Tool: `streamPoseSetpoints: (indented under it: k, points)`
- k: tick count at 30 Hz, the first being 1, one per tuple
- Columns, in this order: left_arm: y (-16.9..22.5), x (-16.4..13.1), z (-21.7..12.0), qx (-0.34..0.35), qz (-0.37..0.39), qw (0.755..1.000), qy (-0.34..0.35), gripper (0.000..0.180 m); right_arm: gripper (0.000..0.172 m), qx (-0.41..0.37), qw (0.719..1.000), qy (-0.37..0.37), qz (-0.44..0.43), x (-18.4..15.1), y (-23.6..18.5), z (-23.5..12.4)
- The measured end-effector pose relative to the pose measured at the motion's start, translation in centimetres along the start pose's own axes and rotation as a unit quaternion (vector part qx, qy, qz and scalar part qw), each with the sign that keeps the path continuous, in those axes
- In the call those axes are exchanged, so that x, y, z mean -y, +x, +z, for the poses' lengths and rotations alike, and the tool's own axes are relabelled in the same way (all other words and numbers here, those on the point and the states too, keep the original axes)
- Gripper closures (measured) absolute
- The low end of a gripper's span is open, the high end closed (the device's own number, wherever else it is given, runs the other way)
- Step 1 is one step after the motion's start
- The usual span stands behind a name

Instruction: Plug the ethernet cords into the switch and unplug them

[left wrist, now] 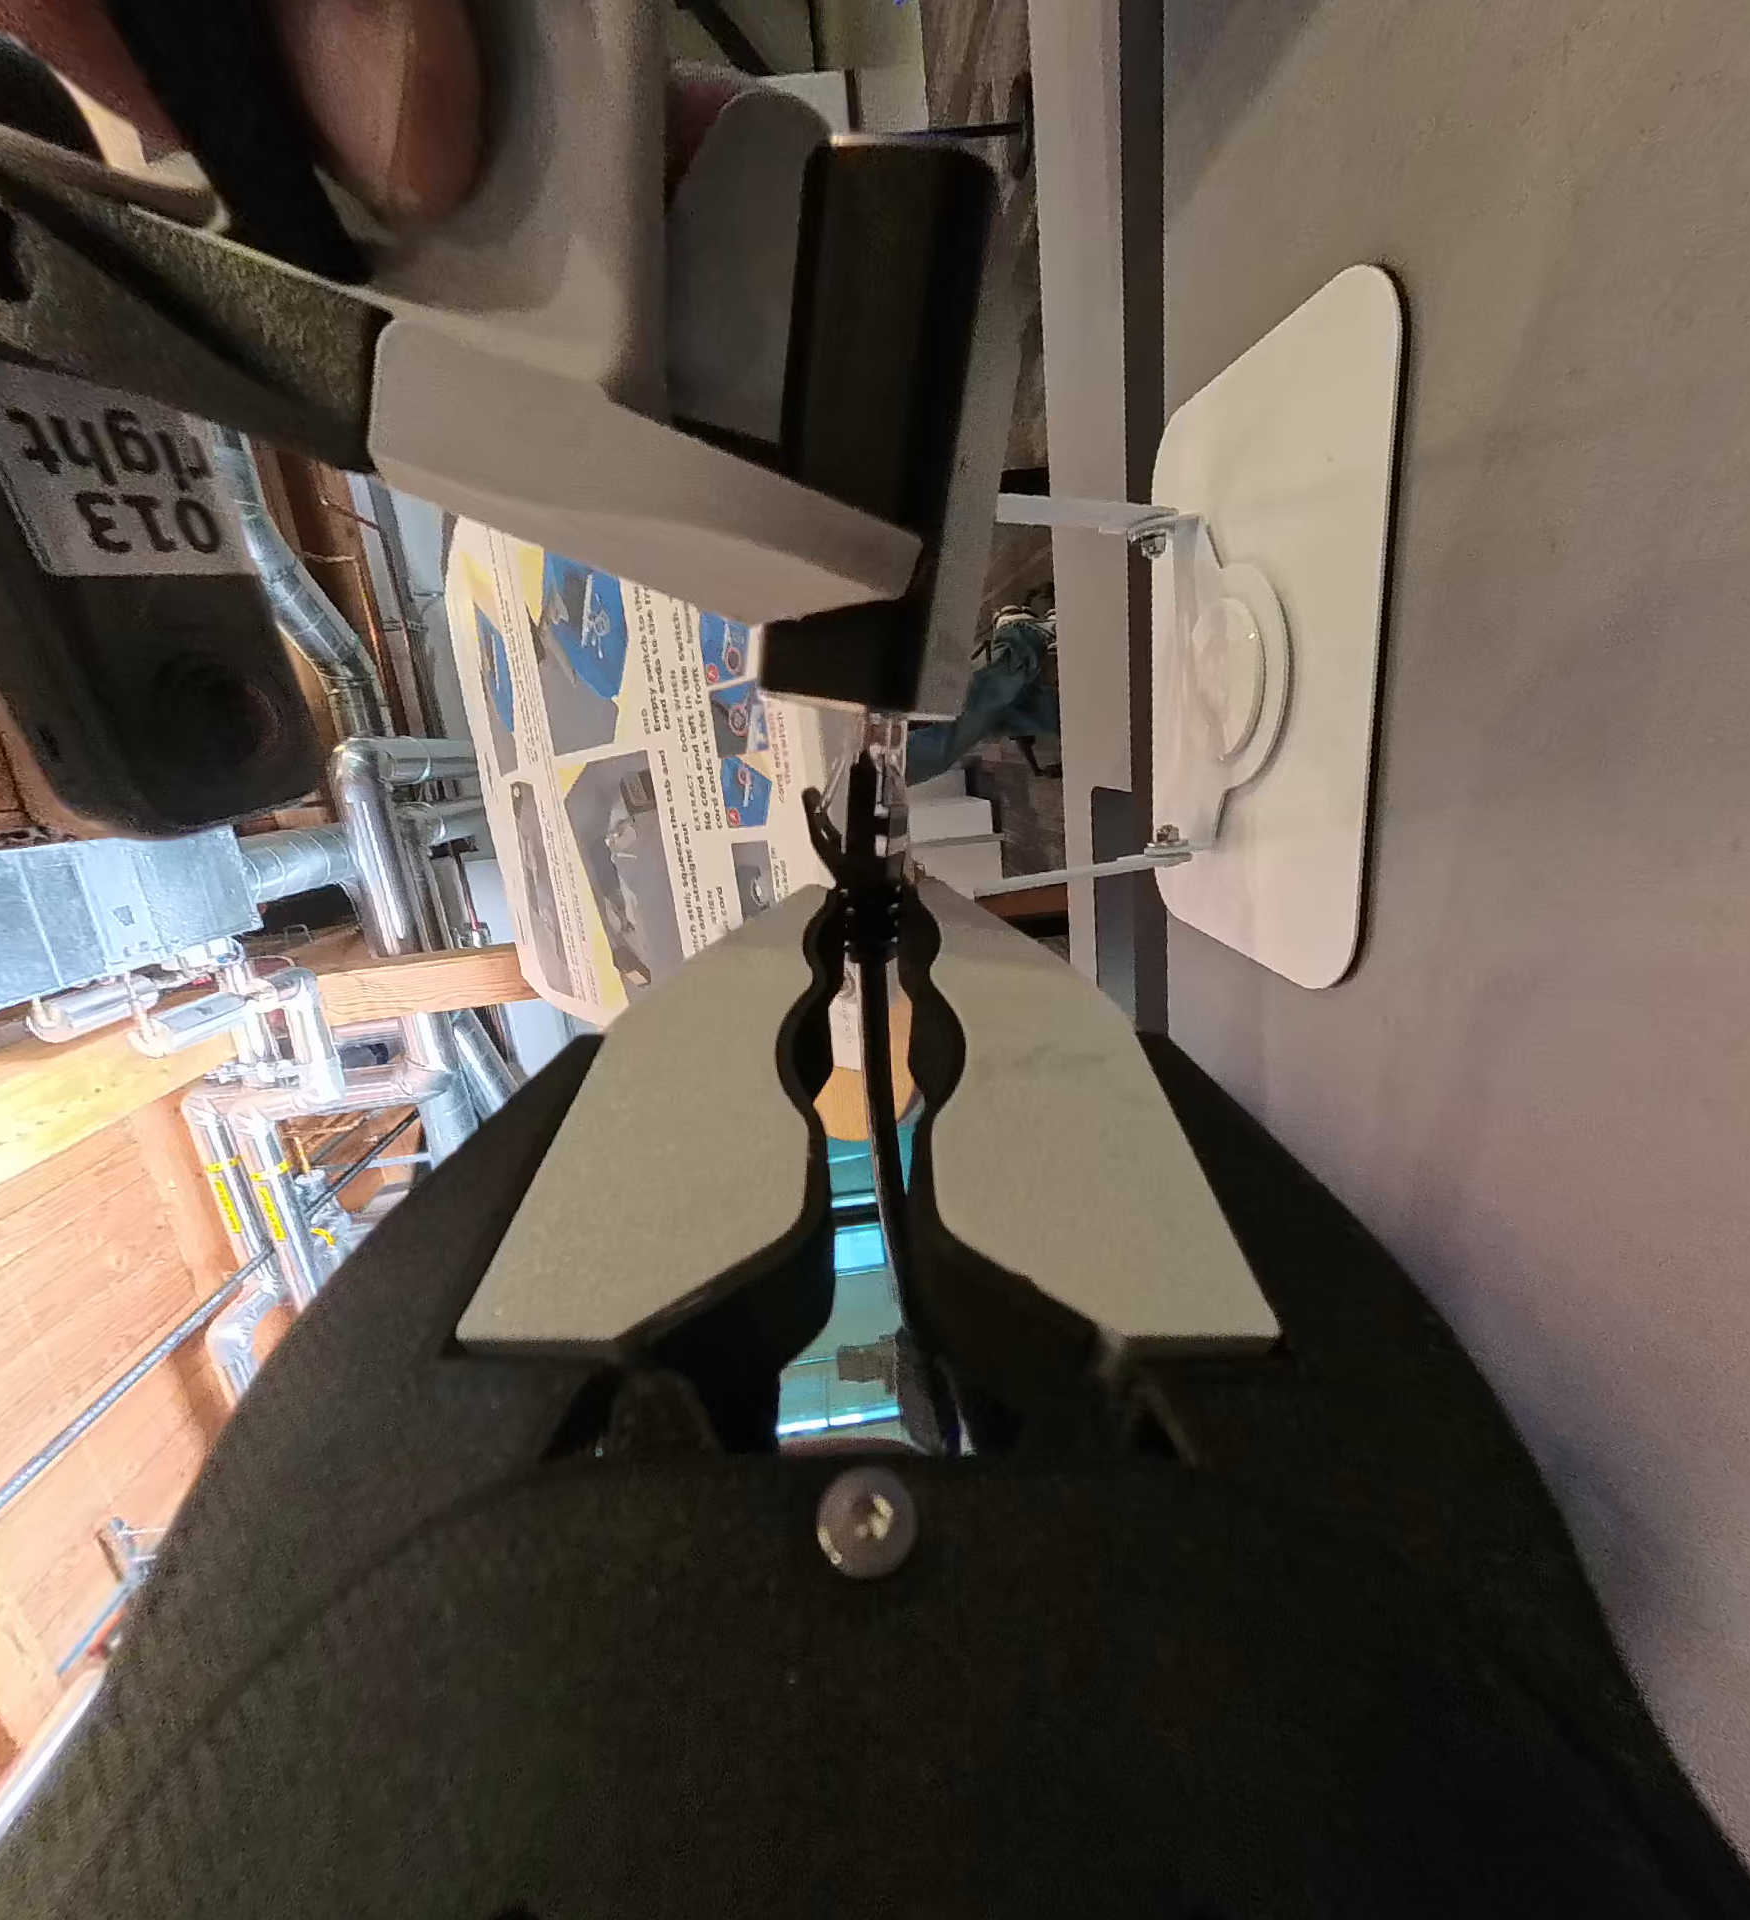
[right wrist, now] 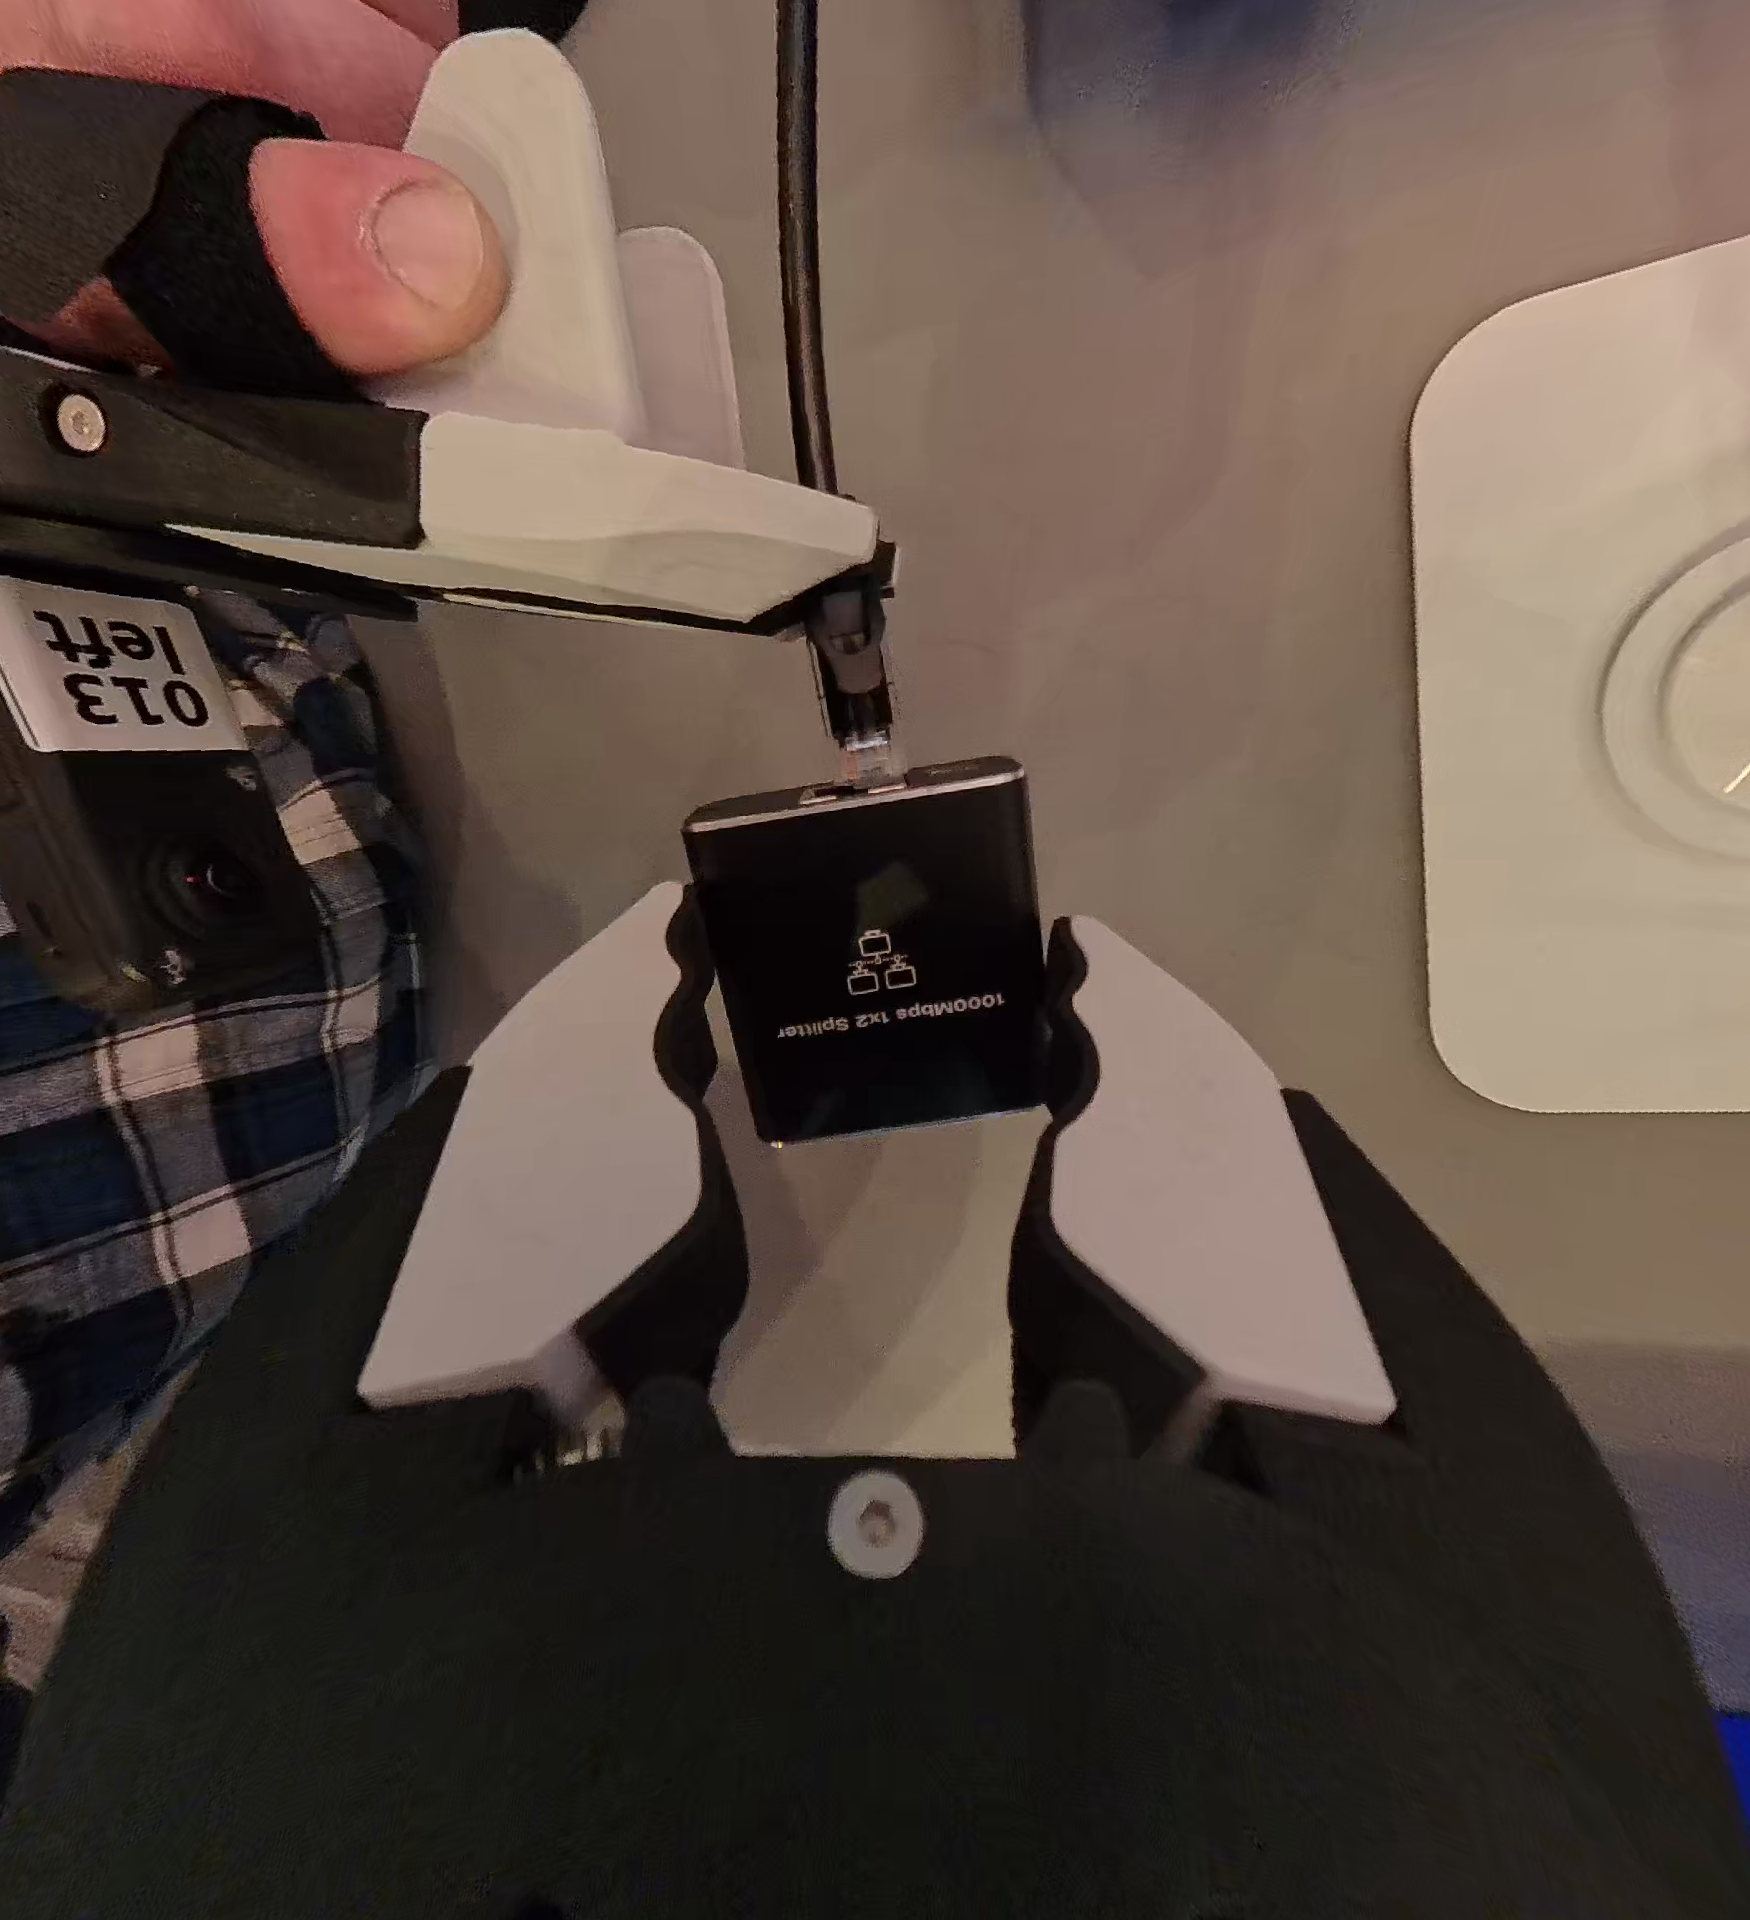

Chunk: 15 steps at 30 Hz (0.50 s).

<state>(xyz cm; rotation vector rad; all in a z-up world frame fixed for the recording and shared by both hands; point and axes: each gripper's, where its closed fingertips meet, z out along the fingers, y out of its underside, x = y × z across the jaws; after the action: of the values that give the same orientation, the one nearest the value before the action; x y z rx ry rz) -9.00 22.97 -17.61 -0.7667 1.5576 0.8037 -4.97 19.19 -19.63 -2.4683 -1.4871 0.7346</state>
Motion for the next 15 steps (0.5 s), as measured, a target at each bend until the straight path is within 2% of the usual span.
streamPoseSetpoints:
  k: [15]
  points:
    - [0.31,0.19,0.07,0.006,0.02,1.0,0.007,0.171,0.109,0.032,0.999,-0.017,0.025,-0.51,-0.3,0.44]
